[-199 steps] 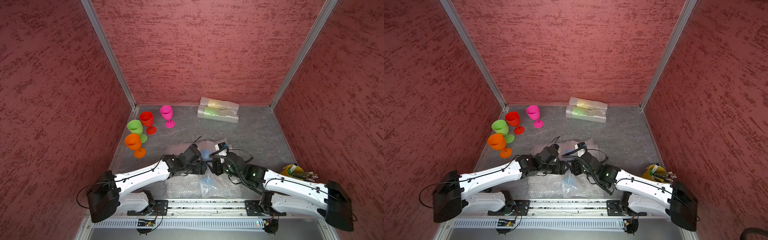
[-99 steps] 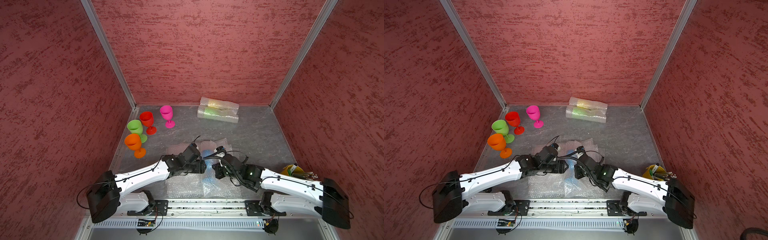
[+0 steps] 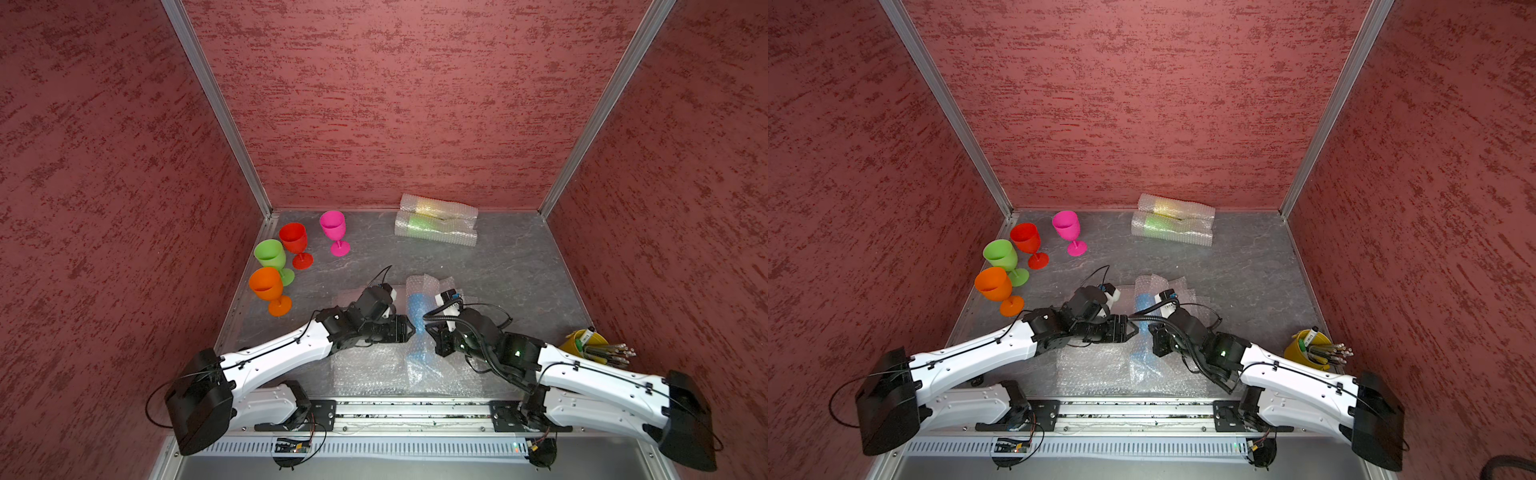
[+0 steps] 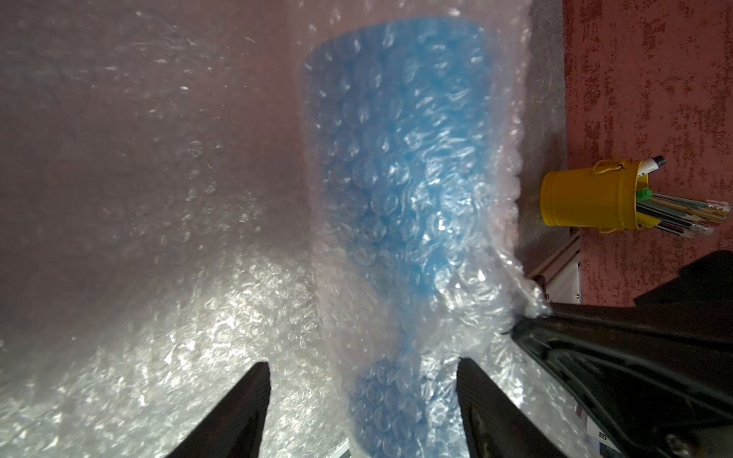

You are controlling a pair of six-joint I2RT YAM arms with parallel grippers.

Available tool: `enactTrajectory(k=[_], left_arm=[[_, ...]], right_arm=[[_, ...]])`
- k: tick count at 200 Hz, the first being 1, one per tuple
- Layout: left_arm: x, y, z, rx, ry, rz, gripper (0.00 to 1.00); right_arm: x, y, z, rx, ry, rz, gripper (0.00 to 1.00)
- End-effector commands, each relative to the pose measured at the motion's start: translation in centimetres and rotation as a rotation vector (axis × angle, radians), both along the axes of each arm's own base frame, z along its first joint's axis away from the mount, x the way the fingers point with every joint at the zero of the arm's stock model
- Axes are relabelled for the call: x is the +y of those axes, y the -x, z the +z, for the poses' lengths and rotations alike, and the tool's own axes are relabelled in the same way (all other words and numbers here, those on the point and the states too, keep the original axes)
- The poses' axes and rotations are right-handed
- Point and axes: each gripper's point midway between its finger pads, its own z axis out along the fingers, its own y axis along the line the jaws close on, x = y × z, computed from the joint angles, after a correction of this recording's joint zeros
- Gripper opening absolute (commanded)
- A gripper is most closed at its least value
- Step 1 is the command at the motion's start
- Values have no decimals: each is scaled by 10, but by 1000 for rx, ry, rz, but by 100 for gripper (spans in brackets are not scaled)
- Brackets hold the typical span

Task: Unpack wine glasses from bubble wrap
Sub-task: Unwrap the bubble wrap.

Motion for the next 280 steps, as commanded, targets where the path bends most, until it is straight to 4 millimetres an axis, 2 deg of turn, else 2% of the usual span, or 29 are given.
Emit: enactTrajectory(k=[1, 50, 83, 129, 152, 190, 223, 260, 280], left_arm=[[-18, -2, 14, 6, 83, -31, 74], [-33, 6, 14, 46, 148, -95, 74], [-36, 16, 3, 87, 142, -134, 74], [-38, 23, -3, 99, 144, -171, 66], [-37, 22, -9, 106, 128, -168, 59], [-29, 17, -22, 124, 104, -140, 39], [-22, 11, -21, 124, 114, -109, 24], [-13, 5, -17, 114, 131, -72, 0], [-7, 2, -13, 104, 139, -49, 0]], right_arm=[[7, -2, 10, -17, -72, 6, 0], [8, -2, 6, -16, -104, 1, 0], [8, -5, 4, -16, -101, -6, 0], [10, -8, 3, -11, -105, -6, 0], [10, -9, 1, -7, -99, -5, 0], [1, -15, -4, -23, -28, -30, 0], [-8, -20, -8, -44, 82, -44, 0], [-21, -25, -5, -72, 140, -81, 0], [-27, -26, -2, -84, 152, -104, 0]])
